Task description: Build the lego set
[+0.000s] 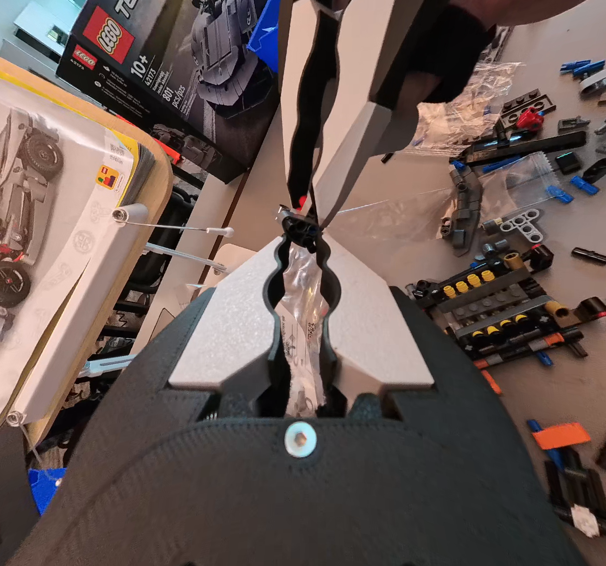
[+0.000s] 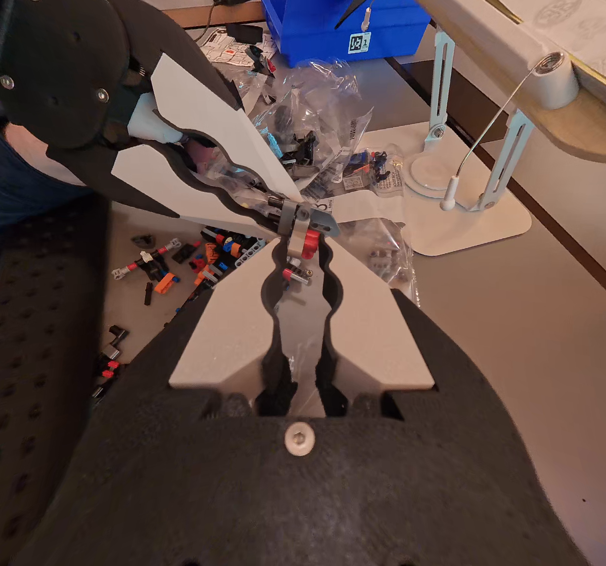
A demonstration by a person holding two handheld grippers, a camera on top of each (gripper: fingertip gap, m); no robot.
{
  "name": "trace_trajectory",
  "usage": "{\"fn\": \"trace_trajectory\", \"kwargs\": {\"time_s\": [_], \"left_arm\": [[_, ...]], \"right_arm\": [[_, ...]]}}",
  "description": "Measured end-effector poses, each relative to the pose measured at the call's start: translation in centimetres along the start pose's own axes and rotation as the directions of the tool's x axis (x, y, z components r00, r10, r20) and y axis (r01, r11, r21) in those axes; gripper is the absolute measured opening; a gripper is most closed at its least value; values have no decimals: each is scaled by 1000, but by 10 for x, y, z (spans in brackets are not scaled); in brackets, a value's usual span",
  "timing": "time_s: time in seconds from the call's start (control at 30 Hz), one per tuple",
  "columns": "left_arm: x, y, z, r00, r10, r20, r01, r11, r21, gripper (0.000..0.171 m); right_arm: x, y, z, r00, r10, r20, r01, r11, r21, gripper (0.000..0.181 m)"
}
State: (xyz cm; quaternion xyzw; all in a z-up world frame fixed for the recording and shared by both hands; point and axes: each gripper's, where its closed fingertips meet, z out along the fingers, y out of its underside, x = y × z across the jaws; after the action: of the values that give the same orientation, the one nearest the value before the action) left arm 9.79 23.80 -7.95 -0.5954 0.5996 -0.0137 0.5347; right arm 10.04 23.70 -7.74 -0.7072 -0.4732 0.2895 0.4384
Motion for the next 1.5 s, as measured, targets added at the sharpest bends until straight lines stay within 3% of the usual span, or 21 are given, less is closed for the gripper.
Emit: {"fn": "trace_trajectory", "kwargs": {"time_s": [0.17, 0.37, 0.57, 0.77, 1.27, 1.5], "left_arm": [[4, 1, 4, 998, 64, 15, -64, 998, -14, 15], [-1, -1, 5, 984, 152, 92, -150, 988, -35, 30], [3, -5, 8, 947, 290, 136, -284, 957, -63, 26], [2, -5, 10, 925, 343, 165, -330, 939, -98, 21], [4, -13, 5, 978, 182, 106, -185, 983, 16, 21], [0, -23, -2, 999, -17, 29, 13, 991, 135, 20]], "right_arm": [[1, 6, 1, 1000, 27, 11, -27, 999, -31, 15], [1, 10, 0, 992, 112, 58, -110, 993, -40, 14], [3, 12, -1, 985, 158, 72, -155, 987, -48, 14], [5, 16, -3, 985, 161, 60, -157, 985, -69, 14], [-5, -3, -12, 969, 171, 177, -183, 982, 53, 15], [-3, -14, -19, 986, 93, 141, -111, 986, 126, 25]]}}
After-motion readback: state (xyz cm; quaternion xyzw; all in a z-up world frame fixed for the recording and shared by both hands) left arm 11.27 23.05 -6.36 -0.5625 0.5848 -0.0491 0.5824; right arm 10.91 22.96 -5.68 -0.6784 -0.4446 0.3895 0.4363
